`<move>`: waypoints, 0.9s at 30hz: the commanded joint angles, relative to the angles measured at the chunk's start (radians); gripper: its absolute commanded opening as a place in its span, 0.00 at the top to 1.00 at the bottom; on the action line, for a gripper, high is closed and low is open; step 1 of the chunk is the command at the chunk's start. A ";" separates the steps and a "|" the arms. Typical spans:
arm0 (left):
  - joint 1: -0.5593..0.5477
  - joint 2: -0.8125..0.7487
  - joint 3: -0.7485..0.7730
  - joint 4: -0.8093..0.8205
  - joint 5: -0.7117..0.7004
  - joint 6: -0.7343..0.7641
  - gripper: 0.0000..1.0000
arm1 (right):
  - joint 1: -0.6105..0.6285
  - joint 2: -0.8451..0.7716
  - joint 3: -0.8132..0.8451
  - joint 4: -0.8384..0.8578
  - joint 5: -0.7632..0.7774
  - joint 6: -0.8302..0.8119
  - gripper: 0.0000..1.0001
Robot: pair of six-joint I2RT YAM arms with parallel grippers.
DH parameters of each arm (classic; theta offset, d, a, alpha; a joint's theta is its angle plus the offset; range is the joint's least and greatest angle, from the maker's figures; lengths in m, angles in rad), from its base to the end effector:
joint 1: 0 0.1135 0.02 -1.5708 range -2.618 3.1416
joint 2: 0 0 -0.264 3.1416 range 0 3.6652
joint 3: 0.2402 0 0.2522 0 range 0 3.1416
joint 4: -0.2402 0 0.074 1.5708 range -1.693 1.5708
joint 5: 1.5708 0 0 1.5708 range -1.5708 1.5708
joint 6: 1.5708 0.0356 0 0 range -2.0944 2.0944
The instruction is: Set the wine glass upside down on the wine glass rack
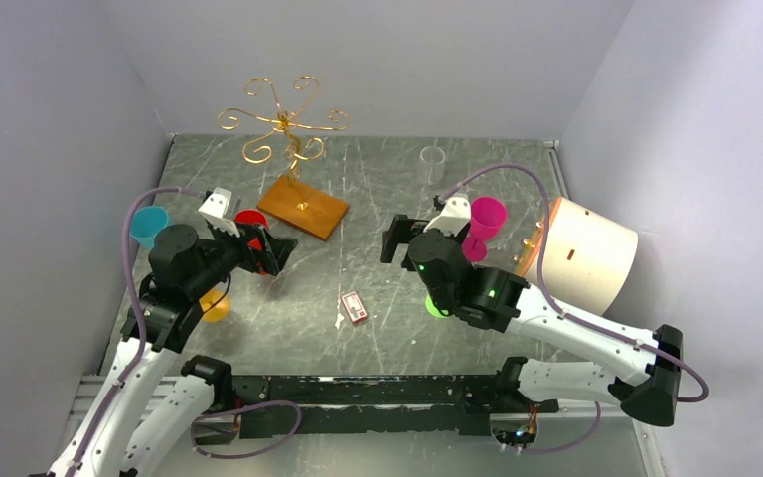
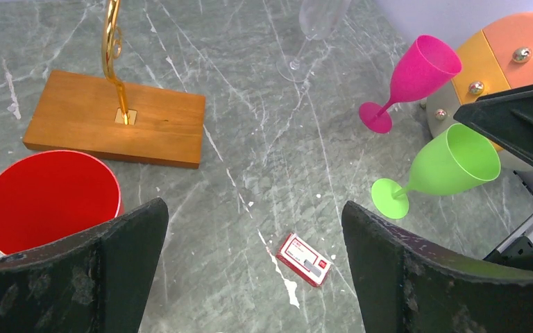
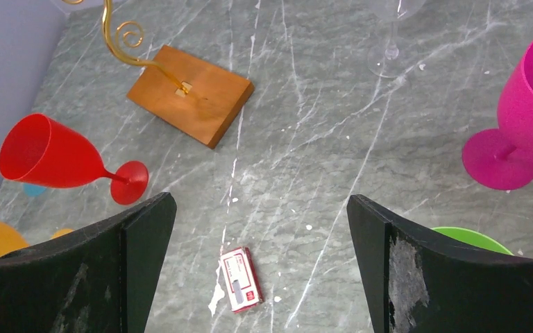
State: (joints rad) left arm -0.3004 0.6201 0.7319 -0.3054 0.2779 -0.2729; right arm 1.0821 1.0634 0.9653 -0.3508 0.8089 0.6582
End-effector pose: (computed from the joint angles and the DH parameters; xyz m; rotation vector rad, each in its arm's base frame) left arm 0.1386 -0.0532 0.3330 0.2309 1.7893 -0.6575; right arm 0.1308 0.1911 0.3372 0.0960 1.8896 0.3733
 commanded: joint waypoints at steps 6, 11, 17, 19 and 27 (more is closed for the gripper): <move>-0.006 -0.014 -0.002 0.007 0.010 0.014 0.01 | 0.007 -0.004 0.032 -0.022 0.042 0.014 0.00; -0.006 -0.011 -0.001 0.005 0.005 0.014 0.01 | 0.006 0.002 0.031 -0.049 0.039 0.023 0.00; -0.006 -0.016 -0.001 0.003 -0.004 0.014 0.01 | 0.007 0.033 0.092 -0.210 0.073 0.124 0.00; -0.006 -0.018 -0.001 0.005 -0.009 0.014 0.01 | 0.006 0.055 0.114 -0.301 0.085 0.206 0.03; -0.006 -0.021 0.000 0.006 -0.015 0.017 0.01 | 0.003 0.176 0.199 -0.734 0.180 0.619 0.50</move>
State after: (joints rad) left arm -0.3004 0.6079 0.7319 -0.3058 0.2733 -0.2684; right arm 1.0832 1.1938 1.1233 -0.8082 0.9005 1.0149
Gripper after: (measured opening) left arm 0.992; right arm 0.550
